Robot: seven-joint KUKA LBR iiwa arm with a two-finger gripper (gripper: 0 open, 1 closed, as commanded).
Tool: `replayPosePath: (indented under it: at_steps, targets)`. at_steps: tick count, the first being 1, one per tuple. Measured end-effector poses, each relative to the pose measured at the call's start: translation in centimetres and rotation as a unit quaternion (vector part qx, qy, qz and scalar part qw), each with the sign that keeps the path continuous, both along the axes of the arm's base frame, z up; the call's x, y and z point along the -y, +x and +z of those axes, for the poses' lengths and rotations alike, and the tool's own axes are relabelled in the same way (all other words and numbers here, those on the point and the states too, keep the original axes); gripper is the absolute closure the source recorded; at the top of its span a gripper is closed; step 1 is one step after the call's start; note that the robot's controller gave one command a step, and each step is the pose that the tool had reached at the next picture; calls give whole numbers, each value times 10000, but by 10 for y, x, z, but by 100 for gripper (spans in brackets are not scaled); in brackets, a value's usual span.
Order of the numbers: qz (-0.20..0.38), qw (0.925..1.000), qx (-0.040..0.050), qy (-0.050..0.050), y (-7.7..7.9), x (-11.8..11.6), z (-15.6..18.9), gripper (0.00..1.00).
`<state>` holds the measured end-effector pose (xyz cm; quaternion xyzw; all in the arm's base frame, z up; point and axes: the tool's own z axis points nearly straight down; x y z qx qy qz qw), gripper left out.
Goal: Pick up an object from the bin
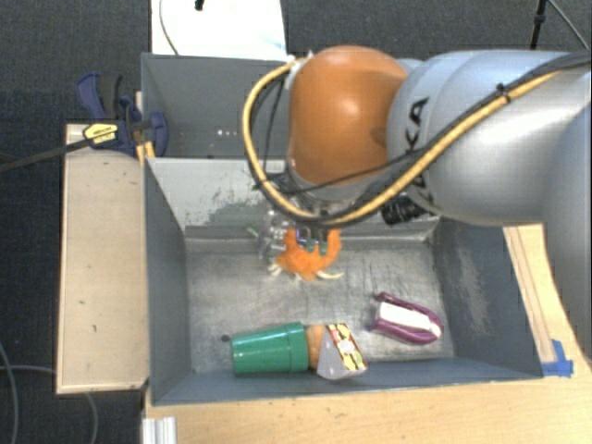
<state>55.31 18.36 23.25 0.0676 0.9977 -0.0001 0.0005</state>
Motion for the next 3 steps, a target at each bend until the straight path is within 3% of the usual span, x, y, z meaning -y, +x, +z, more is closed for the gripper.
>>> replayPosePath:
  at_steps: [1, 2, 3]
  targets:
    - [-126, 9999, 48, 21, 8, -15, -17, 100]
    - [39, 10000, -3, 5, 31, -5, -36, 100]
    - [24, 10000, 14, 4, 28, -3, -41, 100]
